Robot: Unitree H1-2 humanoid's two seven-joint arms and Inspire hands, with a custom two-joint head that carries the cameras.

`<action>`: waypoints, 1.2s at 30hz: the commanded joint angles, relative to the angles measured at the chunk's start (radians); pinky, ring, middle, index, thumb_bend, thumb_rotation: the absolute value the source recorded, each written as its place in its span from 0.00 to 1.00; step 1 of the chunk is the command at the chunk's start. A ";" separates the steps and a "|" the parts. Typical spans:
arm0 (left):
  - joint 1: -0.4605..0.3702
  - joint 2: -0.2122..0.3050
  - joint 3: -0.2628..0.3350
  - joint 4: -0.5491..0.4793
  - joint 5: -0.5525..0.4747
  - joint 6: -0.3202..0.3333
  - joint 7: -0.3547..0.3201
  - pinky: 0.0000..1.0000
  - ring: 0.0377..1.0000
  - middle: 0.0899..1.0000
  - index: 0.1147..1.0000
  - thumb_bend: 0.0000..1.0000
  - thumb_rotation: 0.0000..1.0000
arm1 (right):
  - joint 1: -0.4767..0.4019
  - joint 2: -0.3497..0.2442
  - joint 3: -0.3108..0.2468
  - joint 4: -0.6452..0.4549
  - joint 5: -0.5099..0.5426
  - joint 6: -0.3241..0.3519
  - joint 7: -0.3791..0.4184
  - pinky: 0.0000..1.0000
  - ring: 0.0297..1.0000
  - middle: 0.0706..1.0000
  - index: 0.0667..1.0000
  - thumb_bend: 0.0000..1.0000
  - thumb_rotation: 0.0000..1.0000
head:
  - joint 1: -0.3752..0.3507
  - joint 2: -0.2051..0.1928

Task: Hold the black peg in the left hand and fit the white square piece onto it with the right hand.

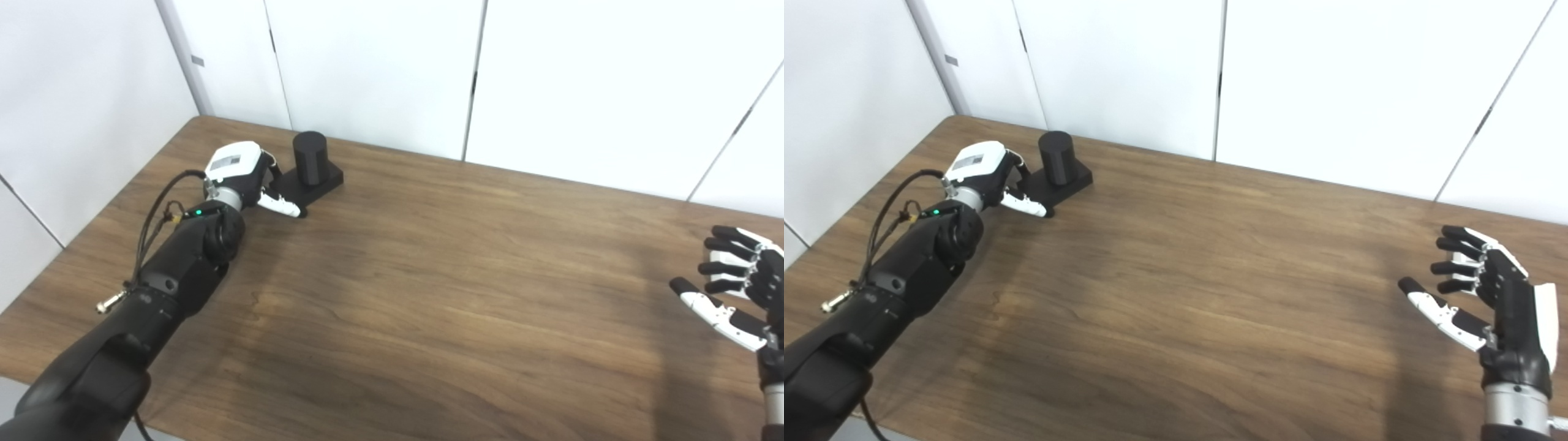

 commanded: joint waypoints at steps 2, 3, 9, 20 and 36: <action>-0.001 0.002 -0.008 -0.026 -0.014 -0.050 -0.015 0.84 0.92 0.85 0.42 0.52 0.05 | -0.030 -0.008 -0.005 -0.035 0.000 -0.023 -0.004 0.47 0.57 0.68 0.70 0.47 0.00 | 0.002 0.001; 0.001 0.001 -0.009 -0.033 -0.018 -0.061 -0.018 0.84 0.92 0.86 0.42 0.52 0.05 | -0.030 -0.008 -0.004 -0.034 -0.003 -0.024 -0.004 0.47 0.58 0.68 0.70 0.47 0.00 | 0.001 0.000; 0.020 -0.004 -0.028 -0.090 -0.036 -0.128 -0.037 0.90 0.94 0.86 0.42 0.52 0.06 | -0.033 -0.006 -0.001 -0.020 -0.005 -0.038 -0.008 0.48 0.58 0.69 0.70 0.48 0.00 | -0.004 0.000; 0.055 -0.026 -0.082 -0.195 -0.043 -0.246 -0.111 0.89 0.94 0.88 0.42 0.52 0.06 | -0.033 0.000 0.005 -0.021 -0.011 -0.042 -0.012 0.46 0.56 0.68 0.69 0.48 0.00 | -0.023 0.004; 0.093 -0.098 -0.199 -0.340 -0.043 -0.397 -0.240 0.87 0.95 0.91 0.42 0.52 0.07 | -0.032 -0.007 0.003 0.019 -0.032 -0.082 -0.028 0.48 0.58 0.68 0.70 0.49 0.00 | -0.068 0.016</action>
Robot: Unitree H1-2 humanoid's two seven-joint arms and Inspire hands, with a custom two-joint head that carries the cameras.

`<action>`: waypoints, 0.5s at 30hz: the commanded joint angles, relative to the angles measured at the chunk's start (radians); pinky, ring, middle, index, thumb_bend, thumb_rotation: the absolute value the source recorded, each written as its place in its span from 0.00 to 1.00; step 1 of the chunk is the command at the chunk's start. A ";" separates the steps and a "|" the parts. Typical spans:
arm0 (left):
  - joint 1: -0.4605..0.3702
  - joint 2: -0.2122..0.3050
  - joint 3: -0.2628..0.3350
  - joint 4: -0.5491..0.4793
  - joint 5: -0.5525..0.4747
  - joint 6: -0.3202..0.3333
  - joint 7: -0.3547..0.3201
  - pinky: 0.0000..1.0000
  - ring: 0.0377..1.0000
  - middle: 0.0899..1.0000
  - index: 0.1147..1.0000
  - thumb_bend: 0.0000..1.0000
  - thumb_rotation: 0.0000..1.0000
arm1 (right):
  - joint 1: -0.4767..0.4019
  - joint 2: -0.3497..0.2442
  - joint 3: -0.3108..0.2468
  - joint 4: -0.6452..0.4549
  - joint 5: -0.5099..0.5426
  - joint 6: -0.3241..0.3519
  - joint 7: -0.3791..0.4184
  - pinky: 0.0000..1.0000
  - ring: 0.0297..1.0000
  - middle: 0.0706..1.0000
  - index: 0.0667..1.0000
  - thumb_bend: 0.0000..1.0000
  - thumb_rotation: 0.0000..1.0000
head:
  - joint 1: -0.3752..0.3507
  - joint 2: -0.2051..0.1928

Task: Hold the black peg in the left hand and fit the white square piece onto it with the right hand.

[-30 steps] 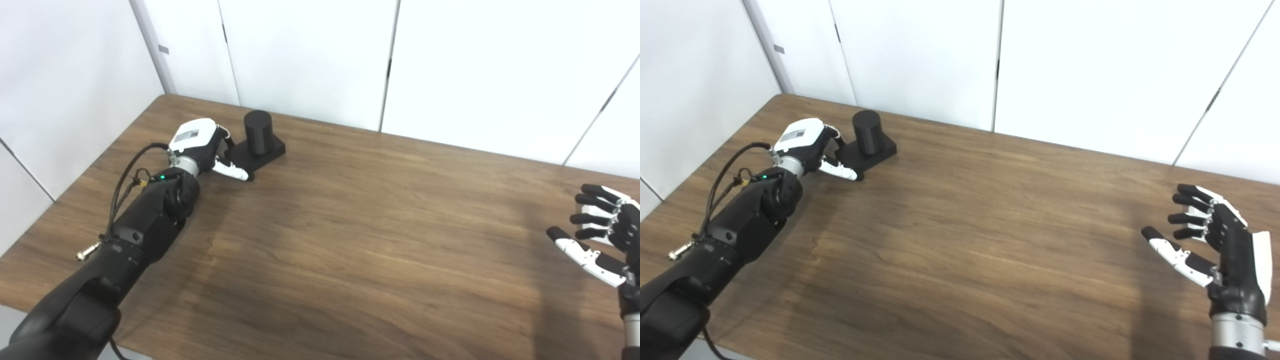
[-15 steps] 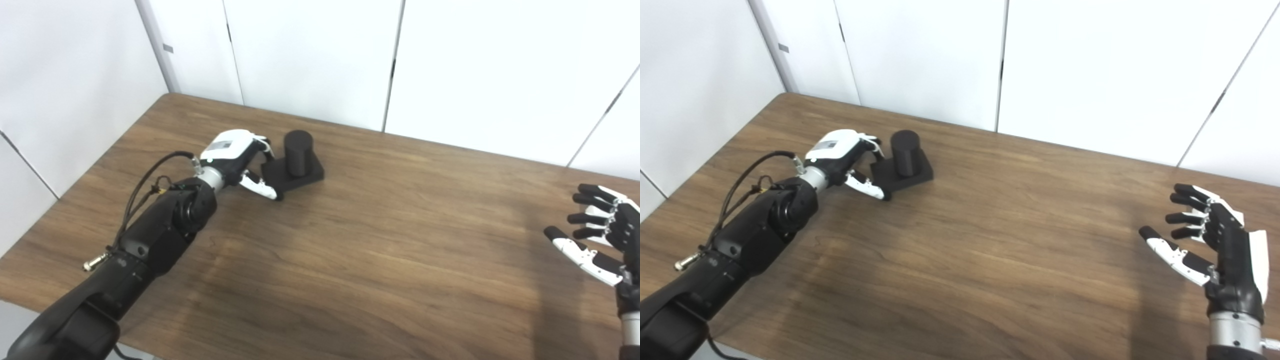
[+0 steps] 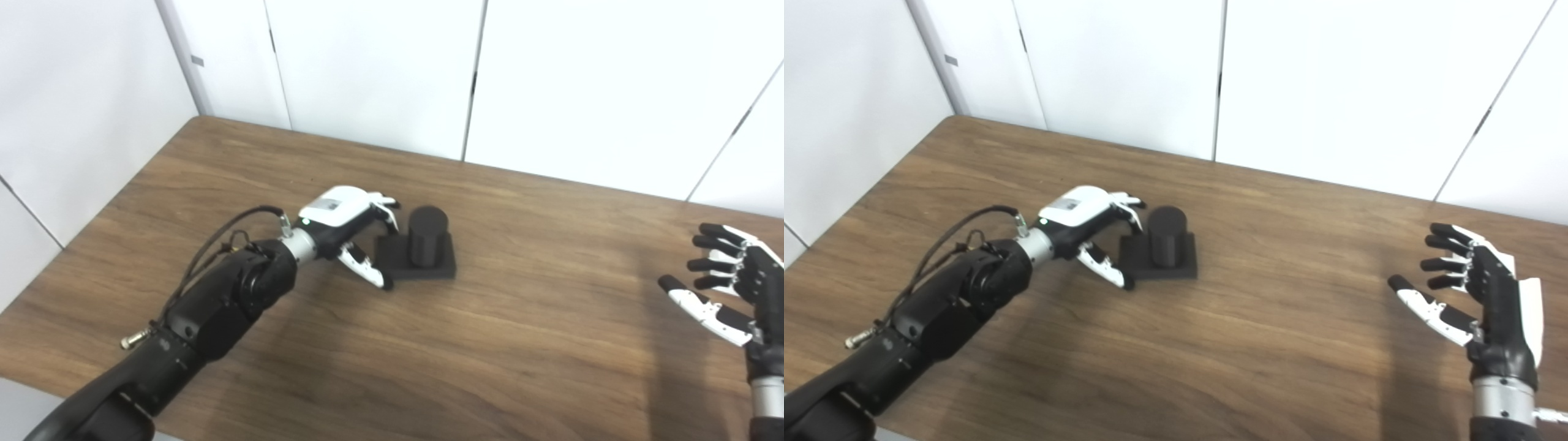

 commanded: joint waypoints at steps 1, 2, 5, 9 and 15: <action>0.011 -0.026 -0.042 -0.030 -0.007 -0.054 -0.053 0.87 0.95 0.91 0.42 0.52 0.06 | -0.030 -0.010 -0.004 -0.018 -0.008 -0.057 -0.020 0.48 0.58 0.68 0.70 0.50 0.00 | 0.001 0.001; 0.012 -0.031 -0.051 -0.032 -0.009 -0.066 -0.059 0.87 0.94 0.90 0.42 0.52 0.06 | -0.031 -0.011 -0.005 -0.014 -0.008 -0.063 -0.021 0.48 0.57 0.68 0.70 0.50 0.00 | -0.006 0.003; 0.014 -0.041 -0.072 -0.042 -0.014 -0.086 -0.085 0.85 0.94 0.90 0.42 0.52 0.06 | -0.031 -0.012 -0.006 -0.008 -0.007 -0.075 -0.023 0.48 0.58 0.68 0.70 0.50 0.00 | -0.018 0.008; 0.017 -0.054 -0.108 -0.059 -0.016 -0.104 -0.123 0.83 0.93 0.91 0.42 0.52 0.07 | -0.030 -0.016 -0.004 -0.003 -0.018 -0.089 -0.028 0.47 0.57 0.68 0.70 0.51 0.00 | -0.037 0.012; 0.020 -0.069 -0.165 -0.074 0.007 -0.124 -0.160 0.83 0.93 0.90 0.42 0.52 0.07 | -0.031 -0.011 -0.005 0.001 -0.016 -0.093 -0.027 0.48 0.58 0.67 0.69 0.51 0.00 | -0.048 0.014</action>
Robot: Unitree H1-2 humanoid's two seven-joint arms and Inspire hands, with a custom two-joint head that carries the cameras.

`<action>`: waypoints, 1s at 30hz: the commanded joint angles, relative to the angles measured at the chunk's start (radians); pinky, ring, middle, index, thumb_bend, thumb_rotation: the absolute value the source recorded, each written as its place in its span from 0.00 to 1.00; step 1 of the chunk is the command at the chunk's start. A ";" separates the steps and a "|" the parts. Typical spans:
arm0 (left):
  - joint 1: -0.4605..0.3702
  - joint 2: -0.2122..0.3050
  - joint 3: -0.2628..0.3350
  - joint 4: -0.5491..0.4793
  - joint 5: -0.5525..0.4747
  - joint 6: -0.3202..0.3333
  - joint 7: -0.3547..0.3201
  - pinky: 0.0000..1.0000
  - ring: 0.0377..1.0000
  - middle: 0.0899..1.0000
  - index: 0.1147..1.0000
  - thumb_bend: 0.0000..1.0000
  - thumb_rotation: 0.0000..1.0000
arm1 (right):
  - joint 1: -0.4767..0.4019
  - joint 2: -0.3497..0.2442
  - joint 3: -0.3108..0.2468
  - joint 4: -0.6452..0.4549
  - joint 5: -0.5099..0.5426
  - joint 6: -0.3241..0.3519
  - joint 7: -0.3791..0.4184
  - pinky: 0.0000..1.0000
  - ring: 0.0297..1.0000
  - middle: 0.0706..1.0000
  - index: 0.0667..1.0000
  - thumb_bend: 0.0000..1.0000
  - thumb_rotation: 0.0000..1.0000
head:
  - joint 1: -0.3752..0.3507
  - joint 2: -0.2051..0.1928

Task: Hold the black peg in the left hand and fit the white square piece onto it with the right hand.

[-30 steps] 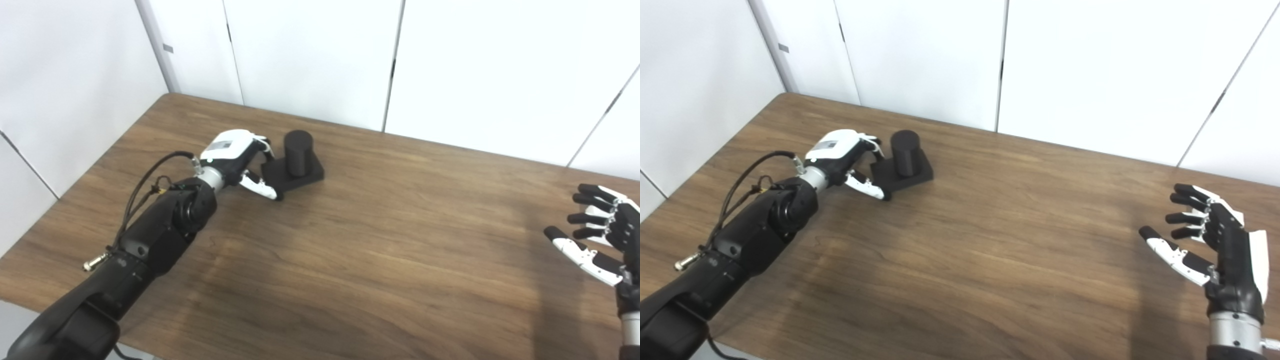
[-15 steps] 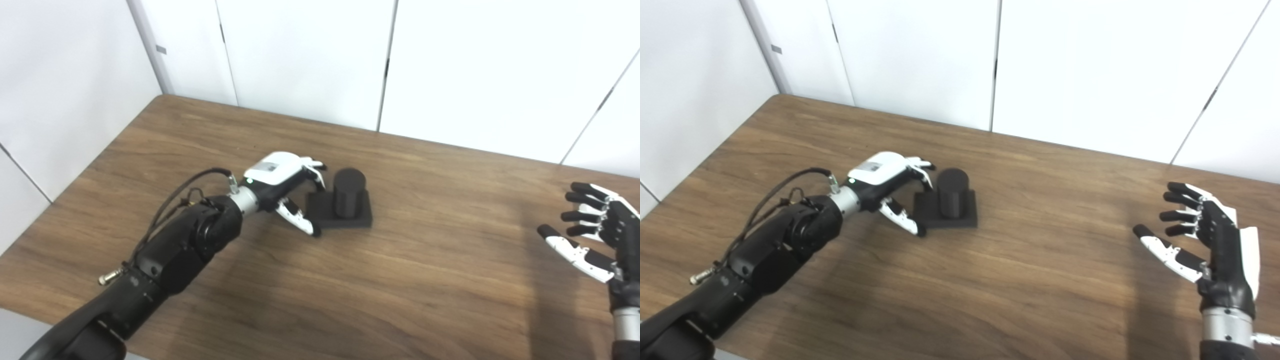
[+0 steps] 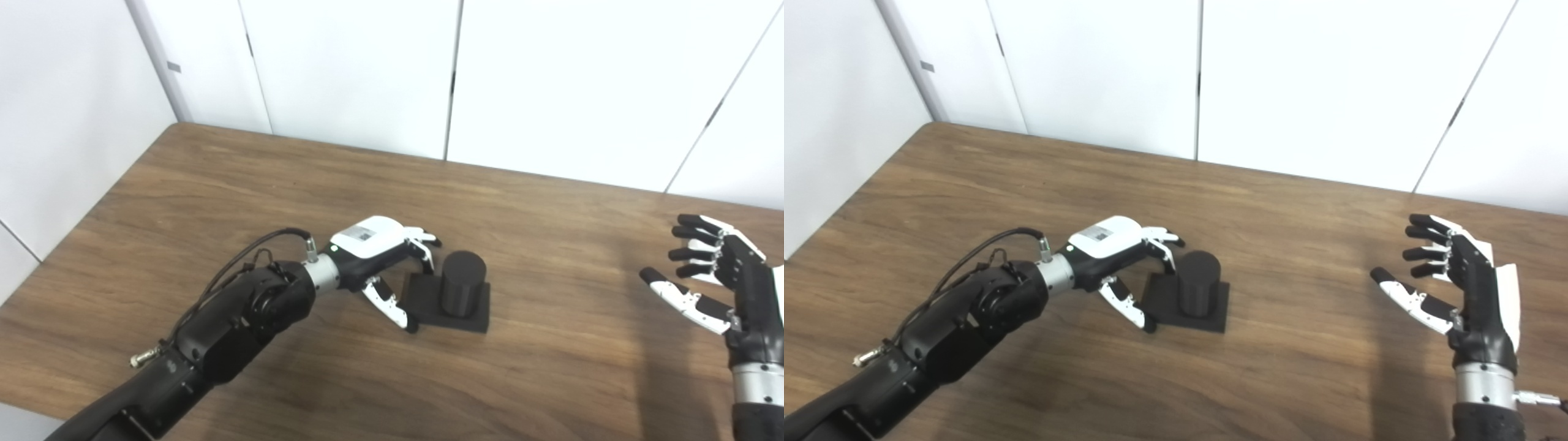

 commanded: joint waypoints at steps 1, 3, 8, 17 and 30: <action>0.022 -0.024 -0.074 -0.011 0.032 -0.042 -0.091 0.84 0.93 0.91 0.42 0.52 0.07 | -0.030 -0.008 -0.004 -0.014 0.002 -0.043 -0.012 0.48 0.58 0.68 0.69 0.51 0.00 | 0.001 0.001; 0.019 -0.027 -0.101 -0.019 0.053 -0.033 -0.108 0.85 0.94 0.91 0.43 0.52 0.07 | -0.031 -0.008 -0.004 -0.014 0.001 -0.045 -0.012 0.47 0.57 0.67 0.69 0.51 0.00 | -0.017 0.006; 0.012 -0.033 -0.137 -0.021 0.078 -0.034 -0.123 0.86 0.94 0.92 0.43 0.52 0.07 | -0.033 -0.005 -0.003 -0.013 -0.008 -0.044 -0.018 0.47 0.57 0.67 0.69 0.52 0.00 | -0.049 0.014; 0.001 0.001 -0.178 -0.010 0.168 -0.100 -0.100 0.85 0.91 0.92 0.43 0.52 0.07 | -0.024 -0.015 0.003 -0.062 -0.004 -0.019 0.012 0.47 0.58 0.68 0.69 0.53 0.00 | -0.214 0.015; 0.008 0.042 -0.166 -0.007 0.167 -0.112 -0.126 0.87 0.91 0.89 0.42 0.52 0.07 | -0.159 -0.289 0.030 -0.147 -0.113 0.206 0.247 0.50 0.62 0.72 0.76 0.64 0.12 | -0.422 -0.069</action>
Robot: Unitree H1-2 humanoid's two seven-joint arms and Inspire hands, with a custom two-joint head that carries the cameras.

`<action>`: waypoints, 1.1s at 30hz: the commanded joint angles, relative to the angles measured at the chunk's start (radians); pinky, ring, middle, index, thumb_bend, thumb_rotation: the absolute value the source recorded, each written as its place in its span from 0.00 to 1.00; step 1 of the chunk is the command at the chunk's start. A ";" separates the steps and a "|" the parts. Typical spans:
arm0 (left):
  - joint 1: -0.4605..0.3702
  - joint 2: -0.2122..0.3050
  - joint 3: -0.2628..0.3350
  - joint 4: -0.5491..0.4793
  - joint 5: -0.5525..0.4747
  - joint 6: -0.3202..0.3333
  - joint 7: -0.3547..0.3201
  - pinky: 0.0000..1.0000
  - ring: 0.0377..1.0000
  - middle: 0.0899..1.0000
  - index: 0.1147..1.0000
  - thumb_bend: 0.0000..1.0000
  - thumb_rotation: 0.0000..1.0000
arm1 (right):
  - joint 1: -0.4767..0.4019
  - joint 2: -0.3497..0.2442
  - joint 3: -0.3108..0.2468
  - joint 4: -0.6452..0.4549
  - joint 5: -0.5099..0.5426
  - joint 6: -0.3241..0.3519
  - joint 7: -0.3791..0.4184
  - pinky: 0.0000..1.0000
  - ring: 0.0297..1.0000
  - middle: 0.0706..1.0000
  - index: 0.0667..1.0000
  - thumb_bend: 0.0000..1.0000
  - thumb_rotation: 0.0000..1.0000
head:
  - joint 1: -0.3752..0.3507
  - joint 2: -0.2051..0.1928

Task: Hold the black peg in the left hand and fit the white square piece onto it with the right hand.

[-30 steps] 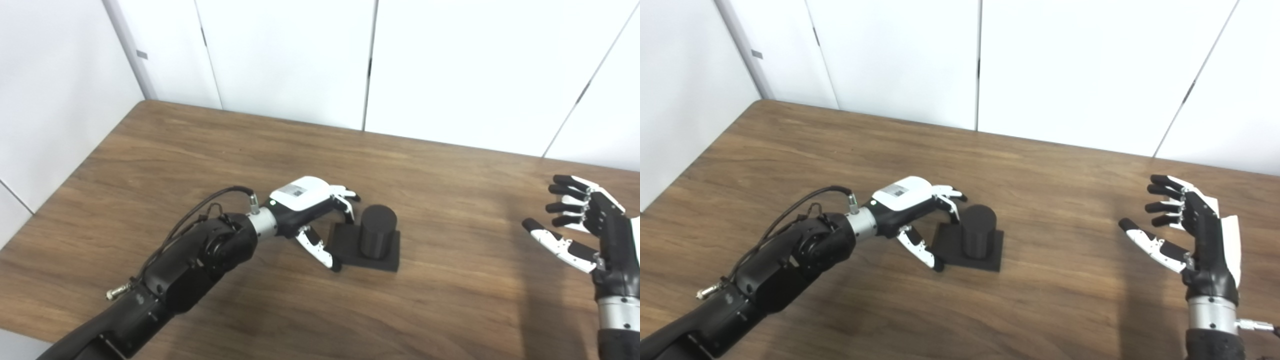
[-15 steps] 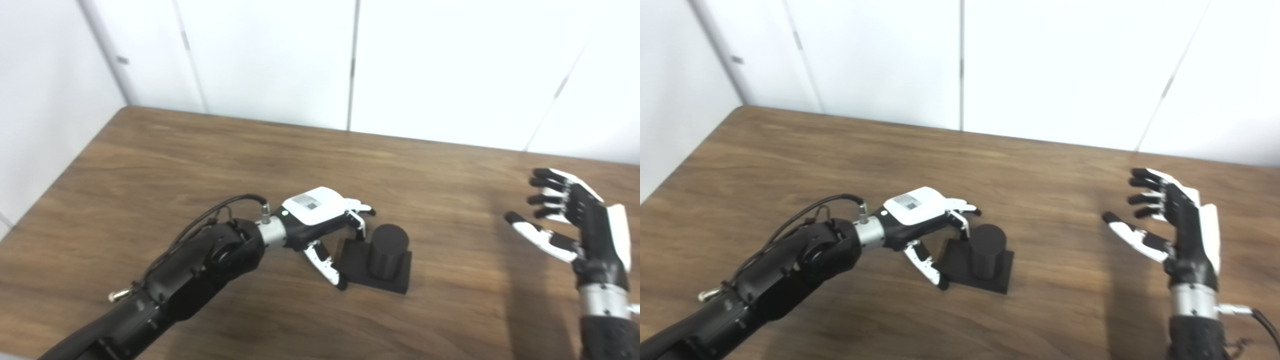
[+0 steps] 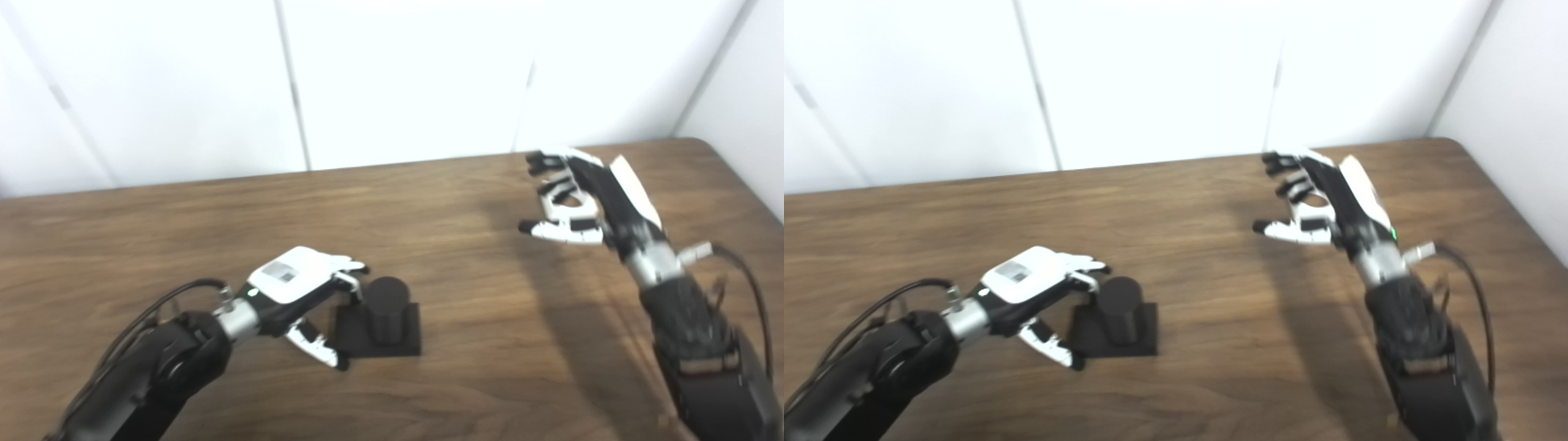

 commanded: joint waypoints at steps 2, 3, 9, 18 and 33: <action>0.064 0.044 -0.061 0.031 0.059 -0.039 -0.093 0.86 0.91 0.89 0.42 0.52 0.07 | -0.076 -0.107 0.026 -0.059 -0.067 0.083 0.100 0.52 0.66 0.76 0.80 0.66 0.13 | -0.035 -0.016; 0.066 0.047 -0.061 0.034 0.062 -0.044 -0.088 0.85 0.90 0.89 0.42 0.52 0.07 | -0.097 -0.140 0.042 -0.063 -0.096 0.112 0.135 0.54 0.68 0.79 0.81 0.69 0.11 | -0.050 -0.024; 0.082 0.058 -0.051 0.044 0.060 -0.070 -0.057 0.83 0.89 0.88 0.42 0.52 0.06 | -0.191 -0.261 0.135 -0.035 -0.253 0.202 0.268 0.58 0.77 0.85 0.84 0.80 0.09 | -0.107 -0.071; 0.103 0.078 -0.038 0.075 0.059 -0.108 -0.011 0.84 0.89 0.88 0.42 0.52 0.06 | -0.304 -0.351 0.234 0.067 -0.385 0.211 0.421 0.80 0.90 0.93 0.88 0.83 0.19 | -0.143 -0.096; 0.119 0.088 -0.025 0.096 0.037 -0.140 0.015 0.86 0.90 0.89 0.43 0.52 0.07 | -0.471 -0.355 0.345 0.330 -0.462 0.201 0.515 0.91 0.97 0.98 0.93 0.91 0.20 | -0.145 -0.099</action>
